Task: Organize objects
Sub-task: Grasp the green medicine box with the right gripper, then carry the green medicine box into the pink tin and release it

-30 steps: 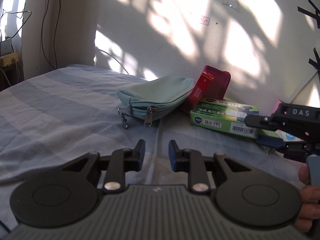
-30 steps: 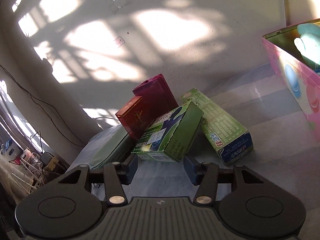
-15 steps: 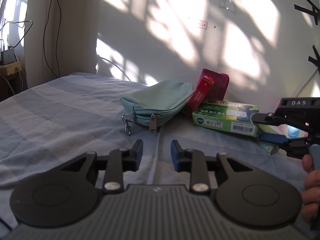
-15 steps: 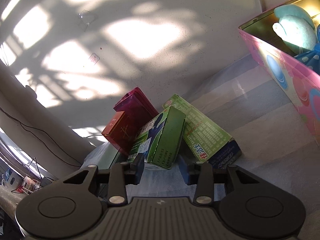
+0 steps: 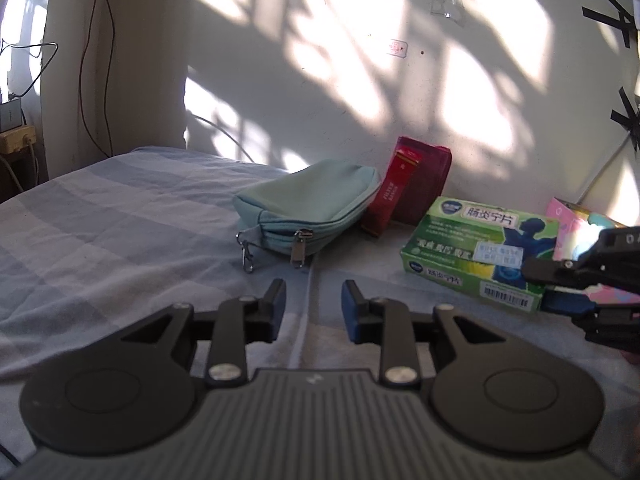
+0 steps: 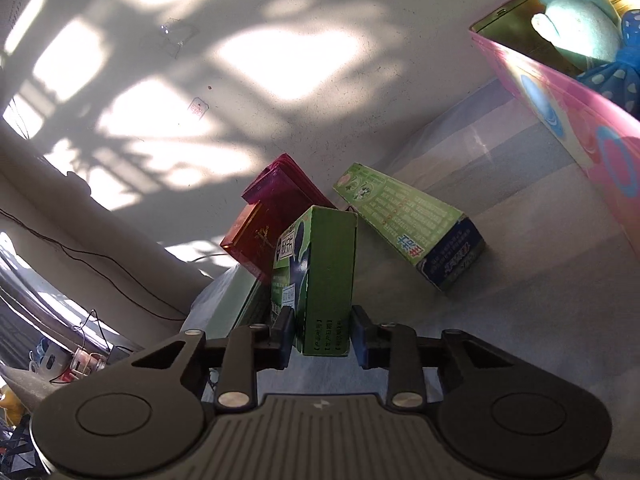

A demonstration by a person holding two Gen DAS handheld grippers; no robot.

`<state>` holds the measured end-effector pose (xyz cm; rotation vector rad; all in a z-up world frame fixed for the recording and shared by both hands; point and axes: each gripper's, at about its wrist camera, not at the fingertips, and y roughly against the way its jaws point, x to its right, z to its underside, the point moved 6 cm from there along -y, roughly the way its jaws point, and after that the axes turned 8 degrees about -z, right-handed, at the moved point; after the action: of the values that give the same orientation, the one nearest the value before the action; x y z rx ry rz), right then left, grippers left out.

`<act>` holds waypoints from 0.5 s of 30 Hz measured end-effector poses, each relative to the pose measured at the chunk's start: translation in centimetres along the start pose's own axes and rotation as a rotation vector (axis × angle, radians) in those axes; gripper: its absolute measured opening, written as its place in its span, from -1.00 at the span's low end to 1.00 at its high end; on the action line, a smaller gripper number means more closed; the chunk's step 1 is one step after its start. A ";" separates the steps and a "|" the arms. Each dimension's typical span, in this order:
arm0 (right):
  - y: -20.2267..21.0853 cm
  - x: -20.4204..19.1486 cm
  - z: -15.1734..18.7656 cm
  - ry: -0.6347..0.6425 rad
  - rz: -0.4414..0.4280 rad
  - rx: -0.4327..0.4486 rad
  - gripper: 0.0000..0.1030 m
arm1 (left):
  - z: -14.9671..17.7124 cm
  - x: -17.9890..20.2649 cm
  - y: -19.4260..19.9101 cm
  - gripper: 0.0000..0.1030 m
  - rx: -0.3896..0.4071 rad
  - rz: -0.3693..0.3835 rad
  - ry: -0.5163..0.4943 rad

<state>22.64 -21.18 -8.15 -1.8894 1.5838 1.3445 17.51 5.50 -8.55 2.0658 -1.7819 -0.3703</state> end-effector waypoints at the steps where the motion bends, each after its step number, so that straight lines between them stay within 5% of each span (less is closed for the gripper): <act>1: 1.8 0.4 0.7 -0.029 -0.019 -0.017 -0.47 | 0.0 0.1 0.1 -0.37 0.002 0.006 -0.003; 7: 13.7 3.2 4.6 -0.104 -0.053 -0.032 -0.41 | 0.2 1.4 0.9 -0.11 0.011 0.091 -0.061; 9: 17.1 3.2 5.3 -0.010 0.037 0.009 -0.21 | 0.4 2.5 1.6 -0.11 -0.021 0.177 -0.041; 11: 20.3 2.9 6.1 0.113 0.171 0.097 0.42 | 0.5 4.5 2.5 -0.11 -0.061 0.303 -0.020; 15: 22.1 0.8 7.5 0.382 0.295 0.130 0.48 | 1.5 10.6 5.3 -0.10 -0.080 0.481 -0.112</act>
<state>-0.54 -23.29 -5.81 -1.9749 2.1508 0.9881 13.83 -5.80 -6.95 1.5199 -2.2107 -0.4102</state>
